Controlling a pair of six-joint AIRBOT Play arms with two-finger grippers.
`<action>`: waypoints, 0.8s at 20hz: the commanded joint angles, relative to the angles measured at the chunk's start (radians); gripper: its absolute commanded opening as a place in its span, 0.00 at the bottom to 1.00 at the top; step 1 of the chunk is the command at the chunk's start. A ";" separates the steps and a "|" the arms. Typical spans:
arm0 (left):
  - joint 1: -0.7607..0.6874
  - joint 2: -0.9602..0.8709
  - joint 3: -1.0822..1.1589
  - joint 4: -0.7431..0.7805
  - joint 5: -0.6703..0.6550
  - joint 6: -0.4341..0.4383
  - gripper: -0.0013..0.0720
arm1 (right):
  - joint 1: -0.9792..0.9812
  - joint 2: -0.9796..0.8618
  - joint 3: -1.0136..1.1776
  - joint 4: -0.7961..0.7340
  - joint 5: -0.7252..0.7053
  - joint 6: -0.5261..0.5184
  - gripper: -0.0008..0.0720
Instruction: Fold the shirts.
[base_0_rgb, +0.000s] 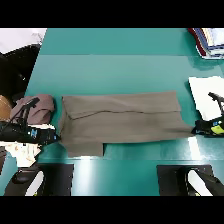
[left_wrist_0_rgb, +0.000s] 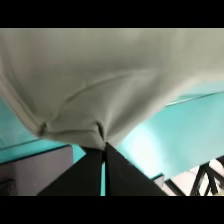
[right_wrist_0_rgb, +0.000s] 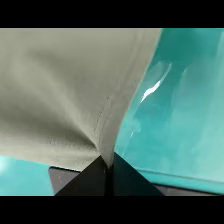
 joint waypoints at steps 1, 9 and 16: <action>0.000 -0.095 0.069 0.011 0.169 0.044 0.05 | 0.078 -0.084 0.131 -0.024 -0.074 0.029 0.03; 0.000 -0.773 0.427 -0.005 0.410 0.180 0.05 | 0.156 -0.598 0.499 -0.016 -0.194 0.029 0.04; 0.000 -0.953 0.591 -0.093 0.473 0.224 0.09 | 0.147 -0.821 0.695 0.164 -0.202 0.028 0.06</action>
